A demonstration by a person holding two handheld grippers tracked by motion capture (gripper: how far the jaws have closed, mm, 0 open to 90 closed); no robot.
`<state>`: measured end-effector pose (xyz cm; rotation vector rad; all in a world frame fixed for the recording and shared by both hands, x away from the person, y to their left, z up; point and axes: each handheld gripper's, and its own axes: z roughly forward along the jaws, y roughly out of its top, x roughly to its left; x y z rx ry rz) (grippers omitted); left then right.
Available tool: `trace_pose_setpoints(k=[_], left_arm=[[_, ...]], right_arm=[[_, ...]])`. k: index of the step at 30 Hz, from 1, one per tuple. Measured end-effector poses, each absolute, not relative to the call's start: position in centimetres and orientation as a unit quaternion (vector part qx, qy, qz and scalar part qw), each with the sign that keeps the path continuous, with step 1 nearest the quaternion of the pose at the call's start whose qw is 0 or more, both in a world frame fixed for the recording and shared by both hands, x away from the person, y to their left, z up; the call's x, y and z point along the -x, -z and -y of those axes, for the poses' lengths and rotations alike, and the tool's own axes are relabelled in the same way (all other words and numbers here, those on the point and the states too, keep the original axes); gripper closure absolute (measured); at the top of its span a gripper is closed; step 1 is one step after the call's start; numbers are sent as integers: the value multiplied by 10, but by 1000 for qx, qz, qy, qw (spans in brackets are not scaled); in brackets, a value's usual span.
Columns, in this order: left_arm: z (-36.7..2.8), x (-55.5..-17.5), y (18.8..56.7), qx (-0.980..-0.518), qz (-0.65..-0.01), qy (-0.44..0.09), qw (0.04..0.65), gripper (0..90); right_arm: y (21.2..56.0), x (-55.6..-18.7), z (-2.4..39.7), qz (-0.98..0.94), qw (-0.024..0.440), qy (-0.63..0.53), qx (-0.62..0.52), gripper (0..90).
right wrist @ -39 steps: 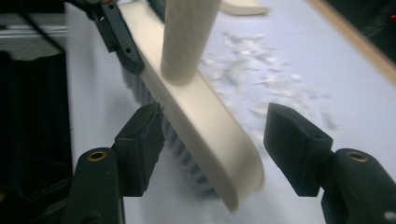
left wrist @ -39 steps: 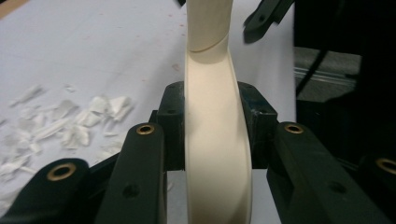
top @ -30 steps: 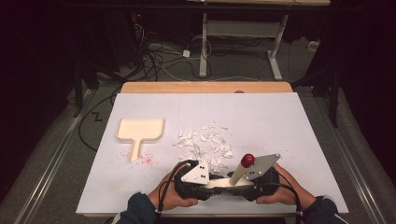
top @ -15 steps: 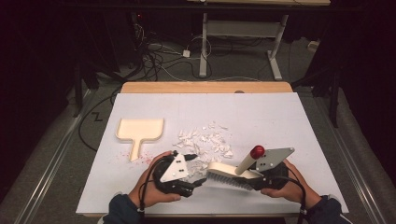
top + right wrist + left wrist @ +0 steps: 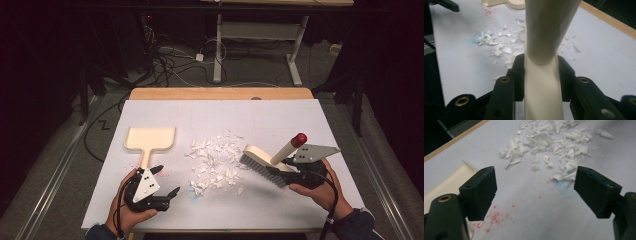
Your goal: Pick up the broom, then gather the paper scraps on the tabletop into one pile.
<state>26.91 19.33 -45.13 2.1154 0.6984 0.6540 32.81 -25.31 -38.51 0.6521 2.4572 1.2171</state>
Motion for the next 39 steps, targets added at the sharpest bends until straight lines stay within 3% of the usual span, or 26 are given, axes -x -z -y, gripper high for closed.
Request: trace_pose_setpoints(k=[11,19,31,34,39], left_arm=[[-208,-259,466,-841,-298,-264,367,179],[-211,-257,471,-841,-310,-266,356,179],[-208,-261,476,-847,-306,-267,343,179],[-206,-259,477,-850,-306,-258,343,179],[-203,-263,477,-852,-299,-255,346,179]], right_arm=[[387,-344,261,-854,203,-402,-260,677],[391,-376,263,-847,233,-380,-289,677],[403,-442,237,-851,301,-297,-312,678],[416,-460,219,-844,341,-267,-315,677],[429,-468,196,-852,341,-262,-300,677]])
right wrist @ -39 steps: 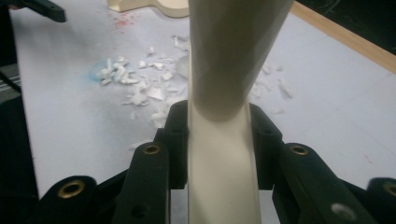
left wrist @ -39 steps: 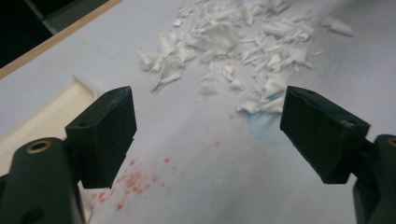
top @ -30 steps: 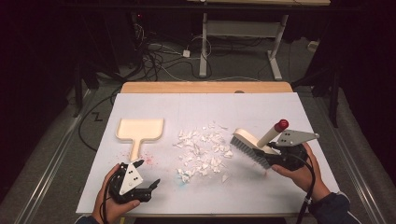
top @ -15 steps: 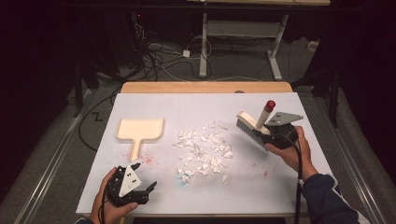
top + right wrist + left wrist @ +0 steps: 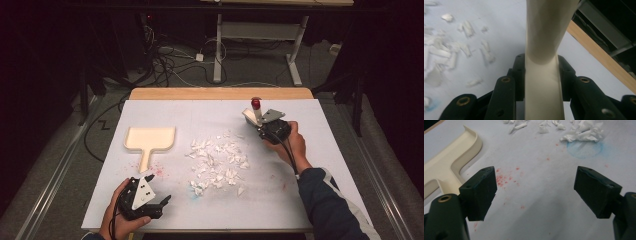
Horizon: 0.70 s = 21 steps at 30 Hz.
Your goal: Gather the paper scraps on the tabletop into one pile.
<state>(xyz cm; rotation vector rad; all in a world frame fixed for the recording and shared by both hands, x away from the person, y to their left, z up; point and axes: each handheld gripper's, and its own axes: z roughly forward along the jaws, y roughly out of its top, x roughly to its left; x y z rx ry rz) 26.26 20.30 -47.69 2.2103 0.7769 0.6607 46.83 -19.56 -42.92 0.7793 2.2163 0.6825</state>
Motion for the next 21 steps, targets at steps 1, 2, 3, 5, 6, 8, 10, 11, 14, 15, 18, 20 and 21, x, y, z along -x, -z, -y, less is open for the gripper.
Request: trace_pose_setpoints(k=[1,2,3,5,6,8,10,11,14,15,18,20,21], left_arm=[[-203,-264,477,-853,-300,-253,345,179],[-202,-264,478,-854,-299,-252,343,179],[-202,-264,479,-855,-298,-253,341,179],[-203,-262,478,-854,-297,-255,342,179],[-203,-262,478,-854,-297,-255,342,179],[-204,-263,476,-849,-302,-260,346,179],[-204,-263,476,-848,-305,-261,346,179],[-204,-262,476,-849,-305,-261,345,179],[-206,-261,477,-850,-304,-259,343,179],[-206,-261,476,-850,-304,-260,343,179],[-206,-260,476,-849,-304,-261,345,179],[-206,-260,475,-849,-305,-263,342,179],[-206,-259,475,-849,-305,-263,342,179]], right_arm=[[429,-468,196,-852,341,-262,-300,677],[433,-468,184,-858,344,-255,-282,677],[435,-468,179,-860,347,-254,-273,678],[437,-469,168,-868,345,-249,-256,677],[437,-469,168,-868,345,-249,-256,677],[439,-465,154,-875,335,-261,-233,677],[441,-459,144,-880,328,-271,-212,676],[441,-456,141,-885,319,-274,-199,675],[444,-439,132,-898,298,-281,-158,673],[444,-433,132,-903,290,-285,-141,672],[443,-415,133,-909,270,-297,-113,672],[440,-403,136,-911,258,-305,-100,672],[438,-397,138,-912,251,-310,-94,673]])
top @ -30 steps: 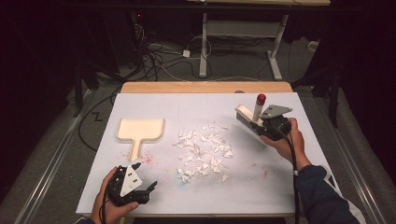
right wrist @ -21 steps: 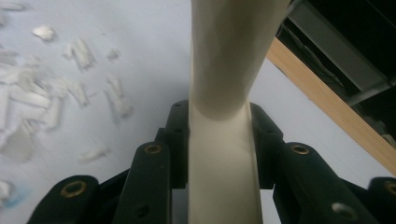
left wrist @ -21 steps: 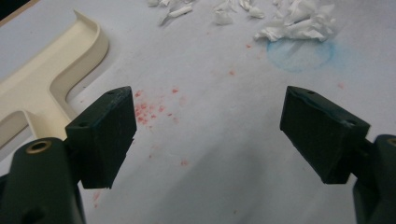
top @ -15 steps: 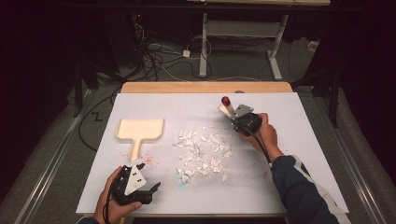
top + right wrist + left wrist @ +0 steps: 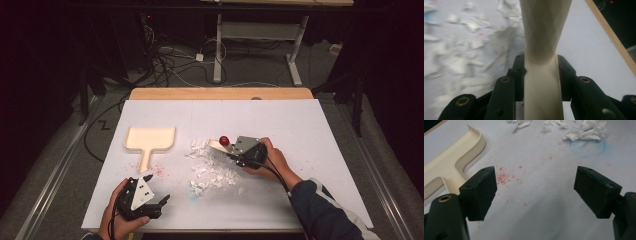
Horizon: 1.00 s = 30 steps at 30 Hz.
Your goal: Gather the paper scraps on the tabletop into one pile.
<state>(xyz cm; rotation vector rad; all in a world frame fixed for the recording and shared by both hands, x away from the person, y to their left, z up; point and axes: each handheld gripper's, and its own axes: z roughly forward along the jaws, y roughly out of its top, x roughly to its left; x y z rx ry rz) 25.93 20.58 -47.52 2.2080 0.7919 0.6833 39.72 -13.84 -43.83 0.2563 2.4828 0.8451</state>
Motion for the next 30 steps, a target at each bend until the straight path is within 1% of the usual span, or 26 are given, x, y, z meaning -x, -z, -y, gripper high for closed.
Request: trace_pose_setpoints(k=[4,7,12,14,19,22,25,26,28,30], left_arm=[[-206,-259,475,-849,-305,-264,341,179],[-205,-259,474,-849,-306,-265,340,179],[-206,-257,473,-847,-308,-268,339,179],[-206,-257,473,-847,-310,-269,338,179],[-208,-254,473,-844,-315,-272,337,179],[-209,-254,473,-841,-317,-277,339,179],[-208,-255,473,-844,-314,-275,335,192],[-208,-255,473,-844,-314,-275,335,192],[-206,-255,475,-847,-315,-271,330,192],[-207,-255,475,-849,-313,-270,330,190]], right_arm=[[432,-377,146,-917,227,-320,-72,674],[429,-367,151,-917,225,-323,-65,676],[415,-367,162,-908,226,-344,-78,677],[408,-370,165,-904,235,-348,-82,678],[395,-388,168,-897,254,-349,-98,677],[393,-403,163,-887,275,-353,-113,677],[396,-423,152,-881,293,-350,-123,677],[396,-423,152,-881,293,-350,-123,677],[406,-444,137,-880,310,-333,-136,678],[410,-450,132,-879,316,-328,-141,678]])
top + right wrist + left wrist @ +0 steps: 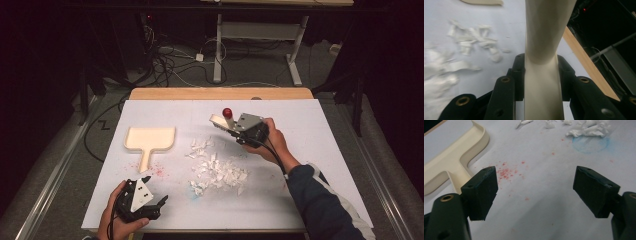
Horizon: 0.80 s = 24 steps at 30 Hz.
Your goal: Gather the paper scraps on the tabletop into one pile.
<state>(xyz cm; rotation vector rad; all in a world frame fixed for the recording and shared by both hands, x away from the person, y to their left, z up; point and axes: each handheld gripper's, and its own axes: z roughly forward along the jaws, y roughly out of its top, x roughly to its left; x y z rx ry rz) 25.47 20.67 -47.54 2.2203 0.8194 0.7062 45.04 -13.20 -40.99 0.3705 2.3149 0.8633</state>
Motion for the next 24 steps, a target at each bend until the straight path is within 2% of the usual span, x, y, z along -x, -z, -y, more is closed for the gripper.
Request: trace_pose_setpoints(k=[4,10,13,15,24], left_arm=[[-209,-257,477,-846,-316,-271,333,189],[-210,-256,480,-848,-320,-264,330,189],[-211,-254,480,-849,-321,-265,326,189],[-211,-252,479,-848,-321,-266,326,189],[-214,-248,480,-850,-330,-273,307,189]], right_arm=[[424,-476,109,-879,336,-305,-146,678],[438,-487,86,-883,317,-316,-137,678],[443,-478,76,-888,307,-326,-106,677],[442,-470,74,-892,270,-355,-78,678],[447,-420,76,-903,239,-356,35,677]])
